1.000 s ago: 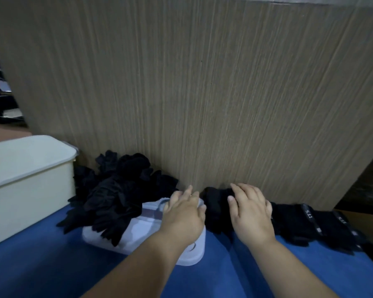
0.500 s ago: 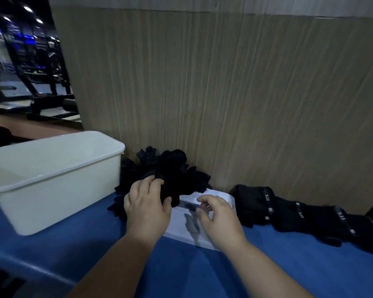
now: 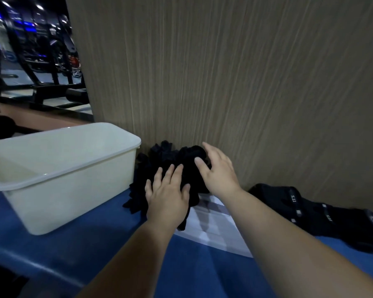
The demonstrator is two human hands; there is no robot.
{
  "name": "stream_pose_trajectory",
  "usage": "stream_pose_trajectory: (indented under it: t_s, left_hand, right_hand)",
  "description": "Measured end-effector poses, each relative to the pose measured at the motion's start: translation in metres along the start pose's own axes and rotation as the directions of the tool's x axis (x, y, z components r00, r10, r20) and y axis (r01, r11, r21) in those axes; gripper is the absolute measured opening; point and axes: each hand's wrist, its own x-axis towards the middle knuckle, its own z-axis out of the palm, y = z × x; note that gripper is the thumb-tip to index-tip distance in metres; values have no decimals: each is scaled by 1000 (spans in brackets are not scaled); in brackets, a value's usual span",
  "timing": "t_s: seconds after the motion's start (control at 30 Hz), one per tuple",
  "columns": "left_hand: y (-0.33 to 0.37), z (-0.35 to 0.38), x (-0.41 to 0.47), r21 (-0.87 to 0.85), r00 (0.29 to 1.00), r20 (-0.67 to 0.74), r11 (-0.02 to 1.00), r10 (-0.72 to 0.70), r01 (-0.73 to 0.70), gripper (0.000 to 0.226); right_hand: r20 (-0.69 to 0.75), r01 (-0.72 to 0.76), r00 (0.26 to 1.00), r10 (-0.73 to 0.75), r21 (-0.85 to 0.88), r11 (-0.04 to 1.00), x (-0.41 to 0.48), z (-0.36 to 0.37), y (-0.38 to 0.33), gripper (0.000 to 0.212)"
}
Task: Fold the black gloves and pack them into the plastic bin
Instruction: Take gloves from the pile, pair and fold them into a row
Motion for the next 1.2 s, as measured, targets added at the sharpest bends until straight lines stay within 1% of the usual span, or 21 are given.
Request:
stream_pose_trajectory:
  t_s: [0.07, 0.13, 0.17, 0.2, 0.3, 0.33, 0.43, 0.53, 0.6, 0.63, 0.7, 0.73, 0.8, 0.83, 0.87, 0.93, 1.0, 1.1, 1.2]
  left_hand:
    - [-2, 2, 2, 9, 1000, 4, 1000, -3, 3, 55]
    - [-5, 2, 3, 24, 1000, 15, 1000, -8, 8, 54]
    - [-5, 2, 3, 27, 1000, 22, 1000, -11, 11, 54]
    - [-6, 2, 3, 25, 1000, 28, 1000, -12, 12, 54]
    - [-7, 1, 3, 16, 999, 42, 1000, -3, 2, 52]
    - [-7, 1, 3, 16, 999, 44, 1000, -1, 0, 52]
    - [-6, -2, 2, 3, 999, 43, 1000, -6, 6, 51]
    - [0, -6, -1, -12, 1000, 28, 1000, 2, -2, 51]
    - [6, -9, -4, -8, 999, -32, 1000, 21, -21, 50]
    - [10, -11, -6, -24, 996, -83, 999, 43, -45, 49]
    - [21, -17, -12, -123, 979, -178, 985, 97, -120, 47]
    - [28, -20, -14, -211, 977, -178, 966, 113, -150, 46]
    - [43, -24, -22, -454, 988, -85, 877, 131, -155, 43]
    - [51, -25, -27, -560, 989, -15, 818, 146, -129, 42]
    - [60, -25, -32, -631, 985, 56, 770, 163, -92, 41]
    - [77, -21, -43, -721, 962, 194, 693, 189, 9, 33]
    - [92, -13, -55, -766, 910, 338, 632, 239, 119, 23]
    - [109, 6, -70, -729, 801, 489, 666, 345, 158, 21]
    - [124, 24, -83, -695, 724, 566, 701, 394, 162, 18]
  right_hand:
    - [75, -9, 997, 9, 1, 1000, 11, 5, -2, 57]
    - [155, -48, 987, 49, -9, 999, 17, 9, -3, 60]
    - [168, -72, 983, 74, -22, 997, 19, 12, -4, 59]
    - [153, -95, 983, 99, -34, 995, 19, 13, -4, 55]
    - [47, -159, 986, 159, -1, 987, 15, 17, -3, 27]
    - [31, -168, 985, 167, 13, 986, 13, 17, -1, 22]
    - [-27, -151, 988, 152, 53, 987, 4, 15, 2, 17]
    - [-129, -104, 984, 120, 129, 986, -7, 7, 5, 11]
    - [-190, -60, 977, 99, 202, 978, -15, -3, 6, 10]
    - [-215, -34, 973, 85, 234, 972, -20, -10, 6, 12]
    - [-254, 16, 965, 60, 285, 958, -33, -25, 7, 15]
    - [-269, 42, 962, 43, 304, 952, -41, -32, 8, 16]
    - [-285, 93, 959, 4, 324, 942, -59, -49, 14, 17]
    - [-279, 110, 960, -15, 328, 938, -69, -57, 20, 17]
    - [-266, 123, 963, -34, 328, 937, -79, -64, 26, 19]
    - [-235, 151, 969, -80, 302, 941, -101, -77, 41, 24]
    - [-207, 149, 974, -96, 258, 955, -124, -89, 57, 29]
    - [-185, 128, 979, -88, 215, 968, -158, -107, 84, 36]
    - [-152, 61, 988, -34, 178, 982, -184, -123, 111, 42]
